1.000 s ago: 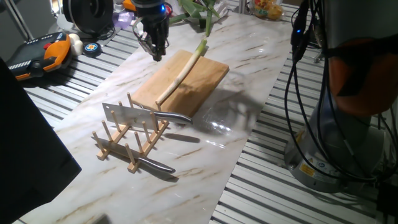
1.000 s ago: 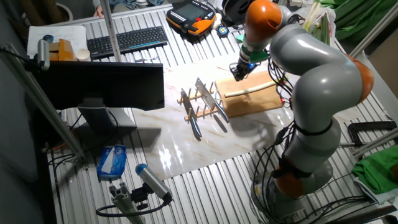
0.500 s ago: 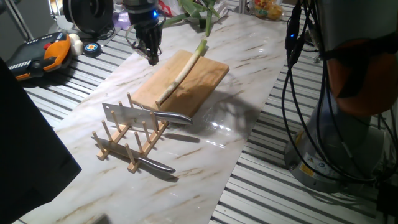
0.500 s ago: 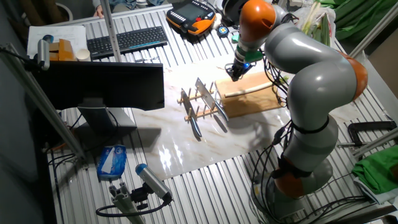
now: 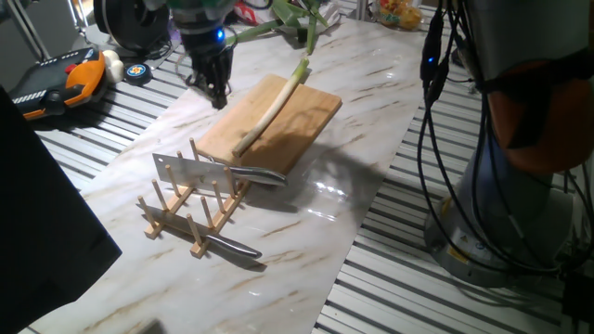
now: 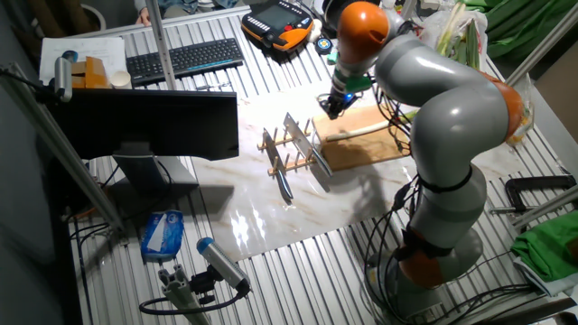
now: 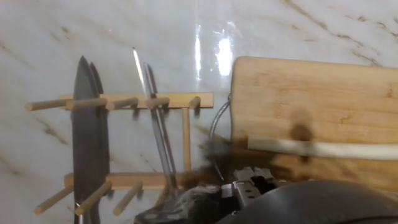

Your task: Chop the scallions

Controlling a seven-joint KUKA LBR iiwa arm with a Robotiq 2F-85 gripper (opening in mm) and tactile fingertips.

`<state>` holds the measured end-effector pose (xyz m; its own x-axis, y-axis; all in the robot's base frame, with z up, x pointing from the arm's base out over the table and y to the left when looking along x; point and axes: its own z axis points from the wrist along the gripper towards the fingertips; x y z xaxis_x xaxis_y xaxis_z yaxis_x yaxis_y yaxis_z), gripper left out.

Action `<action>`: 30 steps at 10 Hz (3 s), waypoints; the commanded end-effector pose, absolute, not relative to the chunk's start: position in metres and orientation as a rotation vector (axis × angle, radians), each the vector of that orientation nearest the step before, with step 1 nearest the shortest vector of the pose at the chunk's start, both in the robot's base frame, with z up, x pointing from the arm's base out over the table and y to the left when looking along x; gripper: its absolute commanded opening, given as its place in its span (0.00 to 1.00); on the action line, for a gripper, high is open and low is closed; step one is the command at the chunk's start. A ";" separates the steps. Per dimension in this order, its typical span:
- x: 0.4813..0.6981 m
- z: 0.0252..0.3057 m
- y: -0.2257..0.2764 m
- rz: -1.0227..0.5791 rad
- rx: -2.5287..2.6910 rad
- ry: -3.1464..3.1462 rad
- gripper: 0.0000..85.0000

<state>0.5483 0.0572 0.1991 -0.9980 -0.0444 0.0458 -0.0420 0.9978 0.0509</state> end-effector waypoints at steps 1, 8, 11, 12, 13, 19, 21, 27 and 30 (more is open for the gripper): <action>0.549 0.197 0.060 -0.092 0.067 -3.087 0.01; 0.530 0.171 0.098 -0.098 0.036 -3.105 0.01; 0.521 0.154 0.116 -0.134 0.017 -3.116 0.01; 0.524 0.153 0.115 -0.155 0.032 -3.110 0.01; 0.529 0.153 0.114 -0.170 0.047 -3.108 0.04; 0.543 0.149 0.122 -0.169 0.136 -3.139 0.22; 0.548 0.143 0.126 -0.162 0.148 -3.136 0.26; 0.556 0.125 0.127 -0.114 0.227 -3.120 0.27; 0.554 0.122 0.129 -0.141 0.299 -3.090 0.27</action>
<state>0.5540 0.1289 0.1220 -0.9811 -0.1918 0.0241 -0.1888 0.9775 0.0944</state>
